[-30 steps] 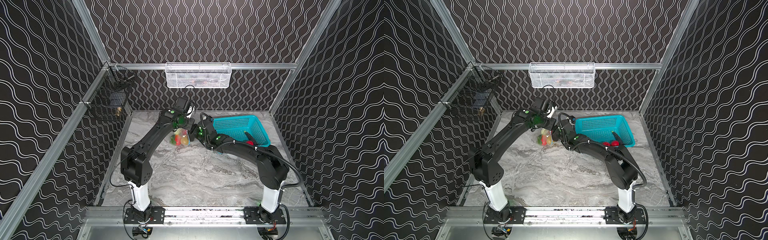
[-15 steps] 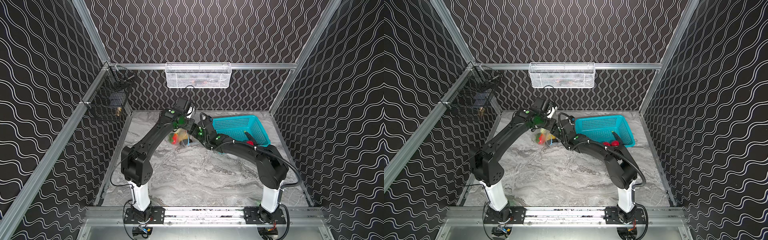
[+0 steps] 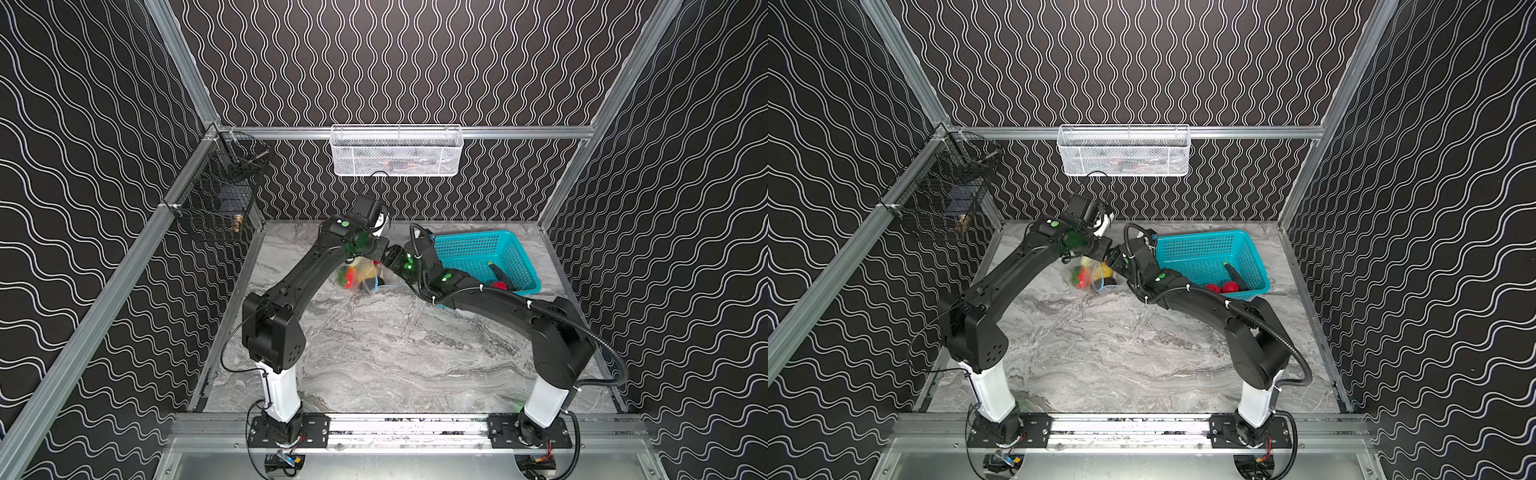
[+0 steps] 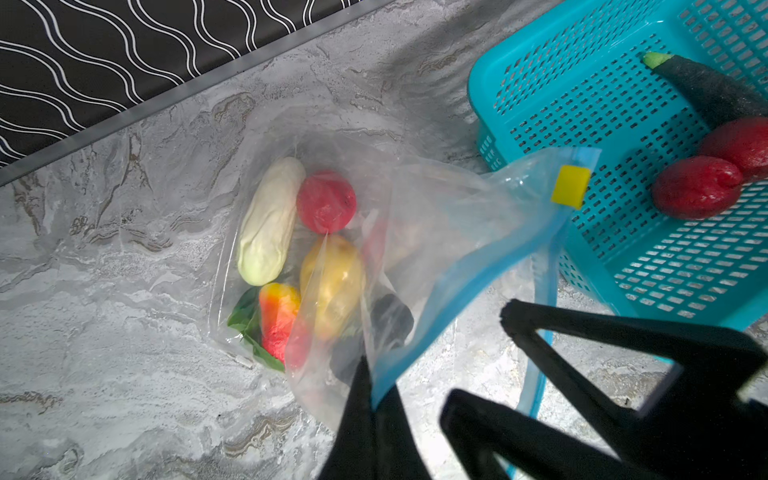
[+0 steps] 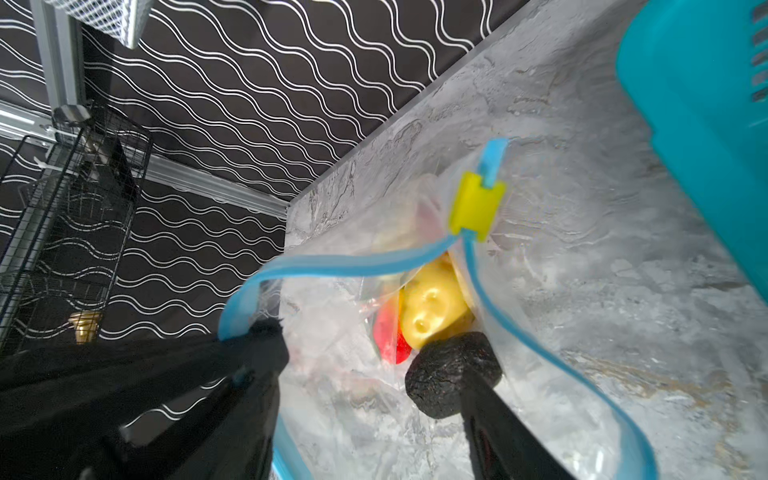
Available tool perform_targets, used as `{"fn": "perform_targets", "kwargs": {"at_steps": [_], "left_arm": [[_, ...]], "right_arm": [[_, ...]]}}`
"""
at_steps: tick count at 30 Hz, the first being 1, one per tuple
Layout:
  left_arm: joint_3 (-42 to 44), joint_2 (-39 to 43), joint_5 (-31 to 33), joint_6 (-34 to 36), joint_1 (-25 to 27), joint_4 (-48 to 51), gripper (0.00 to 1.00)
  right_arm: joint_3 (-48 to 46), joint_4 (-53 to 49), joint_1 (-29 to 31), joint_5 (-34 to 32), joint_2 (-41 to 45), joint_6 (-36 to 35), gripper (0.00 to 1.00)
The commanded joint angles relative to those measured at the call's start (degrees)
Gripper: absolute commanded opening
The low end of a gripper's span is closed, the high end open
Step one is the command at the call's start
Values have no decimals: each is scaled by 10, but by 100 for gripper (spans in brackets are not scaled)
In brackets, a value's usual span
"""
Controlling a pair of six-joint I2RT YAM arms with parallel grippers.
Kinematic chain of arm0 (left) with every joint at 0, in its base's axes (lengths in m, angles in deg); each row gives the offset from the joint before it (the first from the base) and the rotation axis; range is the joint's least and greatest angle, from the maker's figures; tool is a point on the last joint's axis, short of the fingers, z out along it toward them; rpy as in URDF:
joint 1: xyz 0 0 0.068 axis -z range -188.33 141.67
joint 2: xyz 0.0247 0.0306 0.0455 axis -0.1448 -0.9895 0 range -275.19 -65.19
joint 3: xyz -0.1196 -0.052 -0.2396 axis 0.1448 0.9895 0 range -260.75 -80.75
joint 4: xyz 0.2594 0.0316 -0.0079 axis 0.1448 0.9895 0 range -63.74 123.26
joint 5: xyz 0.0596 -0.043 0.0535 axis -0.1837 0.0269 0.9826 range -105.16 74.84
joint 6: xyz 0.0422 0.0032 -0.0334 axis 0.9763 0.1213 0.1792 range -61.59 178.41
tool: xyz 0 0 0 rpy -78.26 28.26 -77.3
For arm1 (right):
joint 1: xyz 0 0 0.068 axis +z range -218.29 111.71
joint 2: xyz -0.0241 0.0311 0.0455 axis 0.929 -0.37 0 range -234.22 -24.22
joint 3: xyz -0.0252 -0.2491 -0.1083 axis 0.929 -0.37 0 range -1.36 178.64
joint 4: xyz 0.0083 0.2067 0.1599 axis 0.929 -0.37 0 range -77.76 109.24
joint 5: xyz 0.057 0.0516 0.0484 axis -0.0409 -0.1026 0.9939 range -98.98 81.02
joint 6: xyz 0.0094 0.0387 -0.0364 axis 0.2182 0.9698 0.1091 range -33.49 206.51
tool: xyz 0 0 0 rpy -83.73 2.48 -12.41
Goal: Place the food in the zip-top bag and seal the zipper
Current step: 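Withdraw the open right gripper from the bag back over the teal basket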
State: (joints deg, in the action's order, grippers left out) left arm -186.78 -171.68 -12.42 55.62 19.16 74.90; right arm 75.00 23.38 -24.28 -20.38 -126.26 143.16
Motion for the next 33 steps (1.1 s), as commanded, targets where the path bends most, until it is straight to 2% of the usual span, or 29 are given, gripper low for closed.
{"fn": "perform_targets", "kwargs": {"at_steps": [1, 7, 14, 22, 28, 33], "left_arm": [[2, 5, 0, 2, 0, -7, 0], [4, 9, 2, 3, 0, -9, 0], [9, 14, 2, 4, -1, -13, 0], [10, 13, 2, 4, 0, -12, 0], [9, 20, -3, 5, -1, -11, 0], [7, 10, -3, 2, 0, -7, 0]], "right_arm": [[-6, 0, 0, -25, 20, 4, 70], [-8, -26, -3, -57, 48, -16, 75], [12, -79, -14, -80, 67, -46, 89], [37, -149, -56, -53, 74, -67, 99], [58, -200, -106, 6, 80, -108, 99], [79, -272, -136, -4, 80, -117, 99]]}}
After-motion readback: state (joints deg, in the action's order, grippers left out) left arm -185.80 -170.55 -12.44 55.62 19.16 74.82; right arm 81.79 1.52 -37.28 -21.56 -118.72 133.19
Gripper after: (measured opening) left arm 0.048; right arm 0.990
